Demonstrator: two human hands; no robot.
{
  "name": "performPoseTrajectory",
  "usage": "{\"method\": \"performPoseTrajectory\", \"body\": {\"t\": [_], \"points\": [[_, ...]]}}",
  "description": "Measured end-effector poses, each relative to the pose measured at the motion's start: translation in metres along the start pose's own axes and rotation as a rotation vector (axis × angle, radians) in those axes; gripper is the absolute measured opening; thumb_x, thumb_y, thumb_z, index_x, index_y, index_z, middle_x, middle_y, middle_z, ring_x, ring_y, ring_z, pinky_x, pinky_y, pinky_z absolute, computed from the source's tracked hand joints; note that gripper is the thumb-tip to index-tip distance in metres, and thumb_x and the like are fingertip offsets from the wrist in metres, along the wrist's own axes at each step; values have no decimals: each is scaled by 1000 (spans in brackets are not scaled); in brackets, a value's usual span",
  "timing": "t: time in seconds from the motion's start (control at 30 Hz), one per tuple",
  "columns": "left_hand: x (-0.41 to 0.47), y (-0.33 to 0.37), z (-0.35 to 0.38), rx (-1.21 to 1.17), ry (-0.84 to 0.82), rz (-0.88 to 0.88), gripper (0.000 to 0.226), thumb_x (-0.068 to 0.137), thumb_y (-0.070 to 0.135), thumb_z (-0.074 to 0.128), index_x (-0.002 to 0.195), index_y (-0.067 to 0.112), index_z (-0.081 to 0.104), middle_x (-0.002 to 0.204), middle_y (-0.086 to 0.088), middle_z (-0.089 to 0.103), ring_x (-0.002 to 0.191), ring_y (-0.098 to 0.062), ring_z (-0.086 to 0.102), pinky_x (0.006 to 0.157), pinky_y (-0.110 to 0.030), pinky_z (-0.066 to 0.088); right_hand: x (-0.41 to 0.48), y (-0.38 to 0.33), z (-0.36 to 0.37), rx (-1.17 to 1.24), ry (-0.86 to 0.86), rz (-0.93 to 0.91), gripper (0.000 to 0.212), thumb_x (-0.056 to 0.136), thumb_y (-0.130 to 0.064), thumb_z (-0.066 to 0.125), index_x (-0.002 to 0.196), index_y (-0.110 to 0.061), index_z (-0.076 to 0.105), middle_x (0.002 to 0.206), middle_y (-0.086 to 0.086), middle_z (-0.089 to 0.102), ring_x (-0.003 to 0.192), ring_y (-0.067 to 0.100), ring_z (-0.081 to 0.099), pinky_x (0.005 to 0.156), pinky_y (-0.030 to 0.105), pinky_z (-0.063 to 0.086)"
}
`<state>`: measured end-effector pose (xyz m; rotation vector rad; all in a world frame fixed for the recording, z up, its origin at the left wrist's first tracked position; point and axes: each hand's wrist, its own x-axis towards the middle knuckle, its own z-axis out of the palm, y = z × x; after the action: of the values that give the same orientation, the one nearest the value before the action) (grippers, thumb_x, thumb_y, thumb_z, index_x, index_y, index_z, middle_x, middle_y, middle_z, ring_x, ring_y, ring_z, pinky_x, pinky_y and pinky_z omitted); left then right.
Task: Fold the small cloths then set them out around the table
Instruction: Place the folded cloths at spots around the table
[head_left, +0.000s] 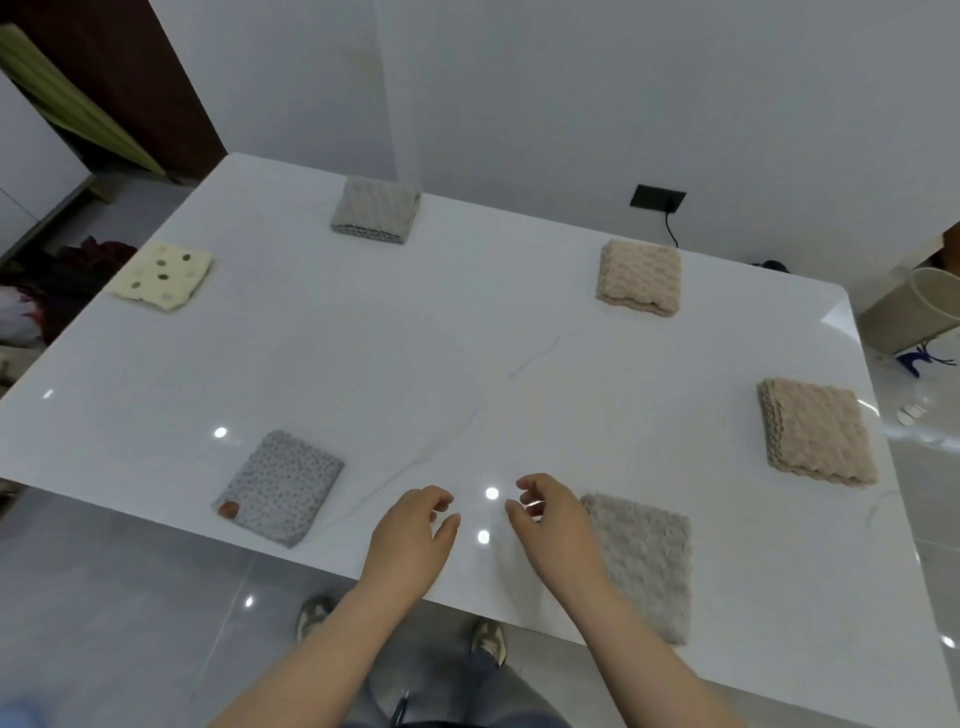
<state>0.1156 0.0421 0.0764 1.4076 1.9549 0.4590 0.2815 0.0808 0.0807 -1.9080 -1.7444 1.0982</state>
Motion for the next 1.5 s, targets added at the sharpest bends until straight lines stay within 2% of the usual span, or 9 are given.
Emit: {"method": "performPoseTrajectory", "body": {"t": [0.3, 0.43, 0.6, 0.77, 0.97, 1.27, 1.37, 1.5], "points": [[23, -95, -89, -27, -11, 34, 25, 92, 26, 54, 116, 19, 60, 107, 9, 58, 95, -6, 55, 79, -18, 38, -13, -75, 91, -23, -6, 42, 27, 91, -27, 57, 118, -21, 58, 108, -6, 62, 91, 8, 59, 79, 19, 47], [28, -149, -138, -30, -48, 36, 26, 92, 19, 54, 117, 15, 61, 113, 1, 61, 100, -12, 58, 84, -23, 44, -31, -114, 138, 4, -1, 100, 28, 90, -26, 59, 117, -20, 59, 104, -6, 60, 91, 8, 59, 79, 20, 47], [35, -192, -174, -38, -95, 61, 25, 91, 18, 55, 115, 15, 61, 109, 1, 60, 91, -10, 56, 81, -20, 43, -44, -151, 180, -17, 9, 151, 27, 90, -26, 59, 115, -19, 60, 105, -4, 61, 91, 10, 60, 81, 23, 49], [44, -206, -184, -82, -101, 46, 23, 91, 21, 56, 114, 17, 61, 102, 3, 61, 85, -9, 59, 75, -19, 44, -41, -160, 192, -48, -4, 181, 26, 90, -25, 58, 115, -19, 59, 106, -4, 61, 93, 11, 60, 79, 22, 48], [58, -217, -185, -39, -91, -7, 22, 92, 20, 54, 113, 16, 59, 105, 1, 60, 84, -10, 58, 73, -20, 43, -23, -155, 199, -31, -26, 200, 28, 90, -26, 57, 118, -19, 59, 107, -3, 61, 93, 10, 60, 77, 19, 44], [77, -234, -182, -33, -134, -129, 34, 91, 26, 57, 121, 10, 55, 114, -6, 61, 93, -13, 57, 82, -23, 45, -3, -150, 215, -13, -98, 300, 37, 91, -24, 56, 126, -13, 52, 113, 2, 60, 95, 14, 58, 76, 22, 44], [86, -237, -180, -31, -163, -131, 38, 93, 30, 55, 123, 9, 55, 115, -7, 61, 98, -15, 58, 85, -23, 45, 3, -153, 219, -10, -111, 341, 42, 91, -20, 55, 130, -9, 48, 104, 1, 58, 90, 14, 55, 69, 19, 40], [94, -240, -178, -34, -191, -130, 39, 92, 31, 57, 123, 8, 54, 114, -8, 60, 96, -15, 58, 83, -23, 45, 6, -156, 225, -26, -95, 364, 35, 90, -16, 56, 124, -7, 50, 90, -1, 56, 80, 13, 54, 63, 21, 42]]}}
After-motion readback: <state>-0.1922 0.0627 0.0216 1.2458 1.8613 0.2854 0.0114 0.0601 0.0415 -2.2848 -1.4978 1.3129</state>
